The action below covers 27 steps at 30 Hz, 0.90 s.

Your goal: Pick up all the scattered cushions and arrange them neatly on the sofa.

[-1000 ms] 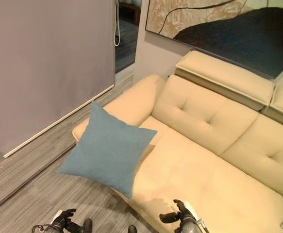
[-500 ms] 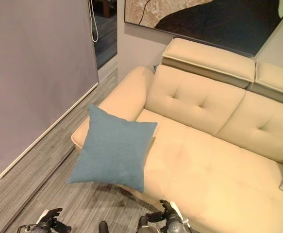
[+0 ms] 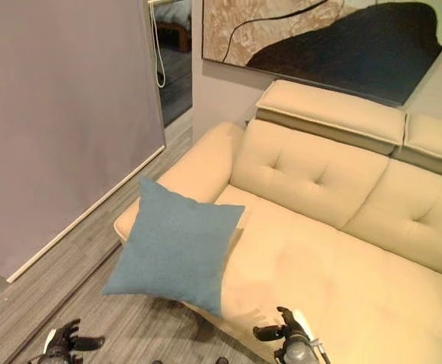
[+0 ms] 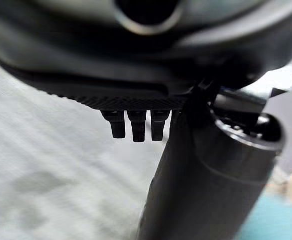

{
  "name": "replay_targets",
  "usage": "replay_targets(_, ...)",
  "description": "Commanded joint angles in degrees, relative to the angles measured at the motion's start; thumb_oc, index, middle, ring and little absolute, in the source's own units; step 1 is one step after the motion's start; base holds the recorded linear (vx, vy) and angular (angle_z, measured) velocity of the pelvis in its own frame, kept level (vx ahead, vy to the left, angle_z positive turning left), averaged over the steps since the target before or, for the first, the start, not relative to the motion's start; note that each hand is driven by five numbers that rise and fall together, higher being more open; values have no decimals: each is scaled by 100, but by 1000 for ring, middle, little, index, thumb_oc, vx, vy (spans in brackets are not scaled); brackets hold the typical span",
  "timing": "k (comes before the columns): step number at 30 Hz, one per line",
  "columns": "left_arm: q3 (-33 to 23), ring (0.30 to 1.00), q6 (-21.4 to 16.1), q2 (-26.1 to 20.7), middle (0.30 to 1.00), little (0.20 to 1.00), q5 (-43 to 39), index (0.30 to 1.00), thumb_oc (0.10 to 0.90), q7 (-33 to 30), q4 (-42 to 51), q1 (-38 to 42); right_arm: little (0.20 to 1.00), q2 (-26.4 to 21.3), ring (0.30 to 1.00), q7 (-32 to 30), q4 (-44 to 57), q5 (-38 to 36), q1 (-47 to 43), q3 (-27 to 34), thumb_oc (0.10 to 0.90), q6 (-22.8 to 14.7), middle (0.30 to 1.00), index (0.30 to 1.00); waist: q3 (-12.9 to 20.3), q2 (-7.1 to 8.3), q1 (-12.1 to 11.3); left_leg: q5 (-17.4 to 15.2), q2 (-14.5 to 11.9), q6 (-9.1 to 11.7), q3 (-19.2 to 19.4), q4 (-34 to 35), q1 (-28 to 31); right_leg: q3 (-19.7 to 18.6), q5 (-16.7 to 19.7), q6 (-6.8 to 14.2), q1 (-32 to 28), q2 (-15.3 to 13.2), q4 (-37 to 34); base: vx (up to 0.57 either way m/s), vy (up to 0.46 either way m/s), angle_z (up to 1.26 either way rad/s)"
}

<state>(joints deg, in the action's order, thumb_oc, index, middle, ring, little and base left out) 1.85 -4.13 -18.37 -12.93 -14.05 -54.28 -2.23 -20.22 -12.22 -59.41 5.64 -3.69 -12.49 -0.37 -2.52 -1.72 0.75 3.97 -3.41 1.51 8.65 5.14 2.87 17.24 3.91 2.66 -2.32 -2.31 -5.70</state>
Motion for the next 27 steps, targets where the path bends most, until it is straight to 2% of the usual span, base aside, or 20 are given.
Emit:
replay_targets(1, -291, 900, -549, -593, 900, 900, -230, 900, 800, -290, 512, 335, 900, -26, 900, -208, 253, -98, -221, -49, 800, -173, 900, 900, 24, 421, 0, -475, 272, 205, -282, -14, 53, -315, -453, 507, -254, -184, 70, 0, 0, 0)
replay_targets(8, -131, 900, -721, -744, 900, 900, -402, 900, 800, -205, 1530, 563, 900, -127, 900, -123, 528, -68, -212, -128, 800, -195, 900, 900, 4, 325, 109, -543, 256, 208, -215, -14, 116, -394, -477, 535, -279, -204, 70, 18, 2, -1)
replay_targets(16, 246, 900, -657, -841, 900, 900, -201, 900, 800, -113, 1655, 941, 900, -214, 900, -105, 691, -37, -273, -228, 800, -182, 900, 900, -1, 266, 271, -581, 220, 212, -58, -14, 82, -496, -440, 585, -192, -224, 70, 36, 13, -3)
replay_targets(21, 334, 900, -654, -788, 900, 900, -369, 900, 800, -13, 1647, 1087, 900, -287, 900, -111, 871, 0, -334, -264, 800, -154, 900, 900, -35, 272, 359, -588, 187, 219, 21, -14, -5, -546, -390, 616, -58, -224, 70, 11, 16, -11)
replay_targets(27, 446, 900, -635, -744, 900, 900, -483, 900, 800, 61, 1669, 1185, 900, -307, 900, -135, 1360, -188, -439, -212, 800, -148, 900, 900, -127, 361, 456, -551, 105, 216, 162, -14, -270, -711, -293, 656, 327, -178, 70, -23, 21, -19)
